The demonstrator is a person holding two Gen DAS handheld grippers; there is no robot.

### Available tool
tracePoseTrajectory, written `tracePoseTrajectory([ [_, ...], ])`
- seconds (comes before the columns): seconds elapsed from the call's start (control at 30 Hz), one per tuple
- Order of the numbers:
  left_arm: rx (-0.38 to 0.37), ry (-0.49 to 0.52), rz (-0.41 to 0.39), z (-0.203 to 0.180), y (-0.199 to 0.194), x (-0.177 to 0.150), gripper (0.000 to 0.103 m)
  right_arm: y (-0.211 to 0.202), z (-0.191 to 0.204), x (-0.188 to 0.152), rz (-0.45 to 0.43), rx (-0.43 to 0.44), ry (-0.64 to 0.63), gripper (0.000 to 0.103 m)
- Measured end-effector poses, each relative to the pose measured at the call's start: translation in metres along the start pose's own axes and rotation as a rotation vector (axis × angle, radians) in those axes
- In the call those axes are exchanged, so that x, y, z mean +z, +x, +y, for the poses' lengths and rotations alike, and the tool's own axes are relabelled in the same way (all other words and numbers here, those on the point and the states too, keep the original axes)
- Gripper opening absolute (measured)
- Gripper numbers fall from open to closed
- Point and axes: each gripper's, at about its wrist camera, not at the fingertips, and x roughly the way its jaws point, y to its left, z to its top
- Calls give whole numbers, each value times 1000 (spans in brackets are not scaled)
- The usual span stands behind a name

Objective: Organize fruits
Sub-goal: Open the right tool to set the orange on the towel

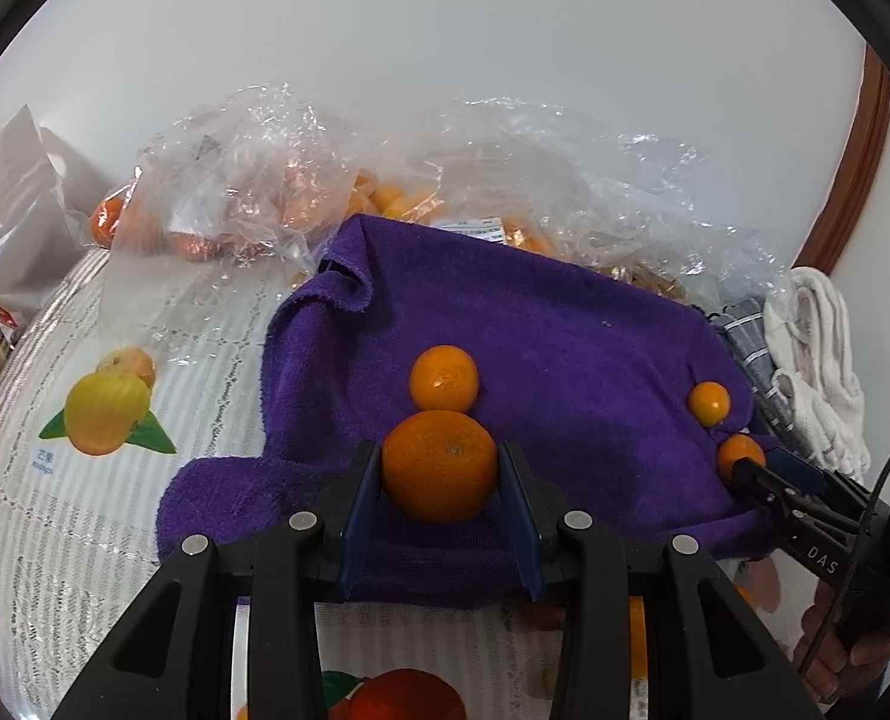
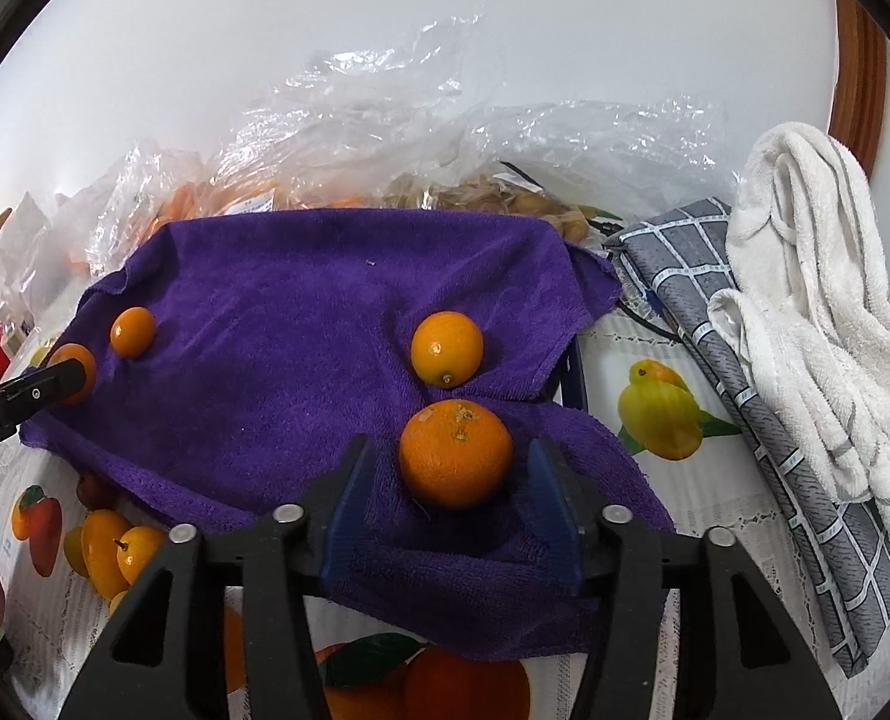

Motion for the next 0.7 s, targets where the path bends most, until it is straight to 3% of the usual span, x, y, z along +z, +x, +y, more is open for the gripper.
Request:
tracePoseTrajectory([
  [0.07, -27, -8, 11, 0, 1, 0, 37, -3, -1, 0, -10, 1, 7, 62],
  [0.33, -3, 8, 7, -4, 2, -2, 37, -9, -6, 2, -31, 1, 33, 62],
  [0.6, -138, -93, 16, 13, 2, 0, 37, -22, -11, 1, -69, 15, 65, 62],
  [0.7, -124, -81, 10, 10, 3, -1, 37, -28, -9, 1, -82, 9, 49, 62],
])
